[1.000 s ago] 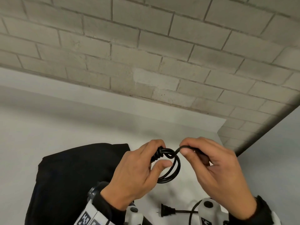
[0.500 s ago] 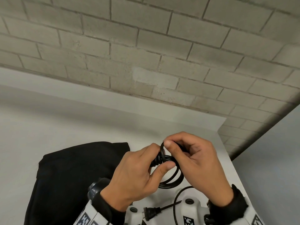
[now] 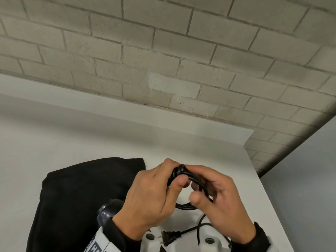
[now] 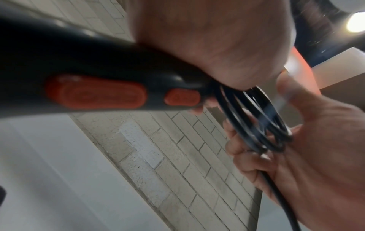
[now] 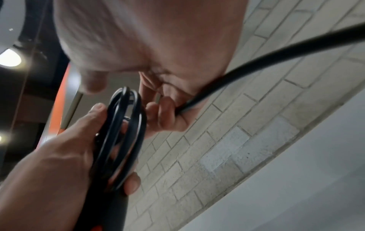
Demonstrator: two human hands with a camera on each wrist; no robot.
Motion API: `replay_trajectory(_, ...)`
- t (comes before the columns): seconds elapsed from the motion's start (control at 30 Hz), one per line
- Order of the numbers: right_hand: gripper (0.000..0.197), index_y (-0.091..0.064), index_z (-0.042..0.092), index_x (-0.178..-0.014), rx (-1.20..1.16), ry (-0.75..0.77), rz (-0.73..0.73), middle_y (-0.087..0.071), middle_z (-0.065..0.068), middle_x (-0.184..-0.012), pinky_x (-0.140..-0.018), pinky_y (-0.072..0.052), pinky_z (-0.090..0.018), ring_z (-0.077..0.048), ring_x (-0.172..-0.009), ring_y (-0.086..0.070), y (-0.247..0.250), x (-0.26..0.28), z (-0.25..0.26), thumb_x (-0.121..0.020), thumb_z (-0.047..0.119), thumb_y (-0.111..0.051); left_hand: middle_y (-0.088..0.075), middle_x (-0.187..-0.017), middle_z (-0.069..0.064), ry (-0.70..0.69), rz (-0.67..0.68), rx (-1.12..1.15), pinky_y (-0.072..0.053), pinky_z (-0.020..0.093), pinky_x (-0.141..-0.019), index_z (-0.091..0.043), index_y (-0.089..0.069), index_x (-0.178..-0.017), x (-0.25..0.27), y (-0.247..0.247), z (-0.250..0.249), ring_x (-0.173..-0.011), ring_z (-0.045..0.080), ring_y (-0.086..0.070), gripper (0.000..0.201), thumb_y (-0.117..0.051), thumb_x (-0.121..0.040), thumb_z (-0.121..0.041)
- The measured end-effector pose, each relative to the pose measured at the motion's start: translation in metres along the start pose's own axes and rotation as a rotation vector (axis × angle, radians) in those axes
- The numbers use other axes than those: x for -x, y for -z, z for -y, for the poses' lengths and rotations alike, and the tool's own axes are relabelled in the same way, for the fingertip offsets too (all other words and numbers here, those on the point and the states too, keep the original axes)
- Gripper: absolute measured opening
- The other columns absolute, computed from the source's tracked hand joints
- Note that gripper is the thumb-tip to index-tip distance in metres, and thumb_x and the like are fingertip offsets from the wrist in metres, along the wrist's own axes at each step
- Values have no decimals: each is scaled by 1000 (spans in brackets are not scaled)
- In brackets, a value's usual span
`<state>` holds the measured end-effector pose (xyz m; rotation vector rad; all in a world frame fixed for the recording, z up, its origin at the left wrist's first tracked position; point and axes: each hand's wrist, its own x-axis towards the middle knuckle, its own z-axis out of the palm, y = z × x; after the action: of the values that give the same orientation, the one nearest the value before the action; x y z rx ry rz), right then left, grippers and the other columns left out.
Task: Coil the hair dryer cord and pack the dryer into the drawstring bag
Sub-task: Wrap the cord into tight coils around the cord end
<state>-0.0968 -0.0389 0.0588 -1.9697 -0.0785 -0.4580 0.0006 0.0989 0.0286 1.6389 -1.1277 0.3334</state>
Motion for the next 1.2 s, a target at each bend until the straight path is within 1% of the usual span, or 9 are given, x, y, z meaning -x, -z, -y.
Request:
replay_trajectory(0.1, 20, -70, 37, -103, 164, 16, -50, -67, 5, -80, -61, -51, -32, -16, -69, -59, -1, 1, -1, -83, 33, -72, -55, -72, -17, 0, 1, -8, -41, 17, -45, -20, -54, -100, 0, 0, 0, -53, -3, -47, 39, -28, -104, -49)
replay_trajectory(0.2, 7, -71, 30, -87, 263, 76, -37, -60, 7, -68, -57, -42, -21, -14, -62, -53, 2, 0, -3, -86, 22, -70, -38, -66, -28, 20, -5, -25, -32, 8, -49, -22, -52, -112, -1, 1, -2, -51, -8, -39, 38, -27, -104, -50)
replay_trajectory(0.33, 9, -70, 22, -77, 231, 63, 41, -55, 6, -61, -55, -38, -18, -10, -56, -47, 8, -5, -5, -83, 27, -73, -40, -70, -31, 13, 5, -10, -37, 9, -51, -25, -50, -124, -1, 3, -3, -54, -9, -41, 39, -28, -103, -50)
replay_trajectory(0.5, 18, -71, 24, -75, 261, 90, 70, -63, 12, -61, -53, -41, -15, -7, -54, -54, 10, -10, -9, -87, 35, -65, -43, -76, -20, -7, 25, -7, -42, 27, -47, -26, -54, -107, -4, 4, -3, -58, 6, -45, 35, -29, -103, -49)
replay_trajectory(0.67, 30, -68, 25, -73, 270, 71, 56, -62, 3, -59, -50, -43, -25, -14, -51, -54, 9, -12, -7, -90, 48, -58, -40, -74, -26, -6, 55, -10, -40, 23, -47, -27, -53, -103, -5, 5, -4, -58, 4, -44, 38, -27, -101, -55)
replay_trajectory(0.8, 17, -66, 37, -76, 256, 89, 92, -57, 19, -60, -53, -40, -18, -5, -53, -51, 10, -13, -9, -90, 28, -63, -50, -76, -20, -11, 65, -28, -42, 23, -47, -26, -53, -104, -5, 4, -3, -56, 6, -47, 37, -42, -95, -60)
replay_trajectory(0.93, 17, -67, 33, -77, 257, 81, 58, -63, 17, -66, -55, -46, -22, -10, -60, -60, 8, -13, -7, -91, 40, -59, -48, -76, -21, 1, 36, -26, -42, 27, -47, -25, -55, -102, -3, 2, -2, -57, 7, -48, 24, -47, -98, -47)
replay_trajectory(1.07, 18, -69, 29, -97, 289, 61, -61, -68, 19, -85, -68, -47, -16, -9, -79, -64, -1, -7, -11, -90, 42, -59, -51, -79, -22, 46, 28, -26, -43, 29, -48, -24, -56, -103, -3, 0, -2, -56, 11, -51, 25, -44, -100, -46)
replay_trajectory(1.2, 35, -57, 28, -106, 478, 169, -519, -53, 9, -105, -84, -40, -12, -10, -97, -55, -21, 5, -17, -78, 43, -71, -50, -77, -21, 67, -19, -80, -40, 21, -45, -25, -54, -105, -4, 0, -5, -52, 10, -49, 31, -38, -101, -51)
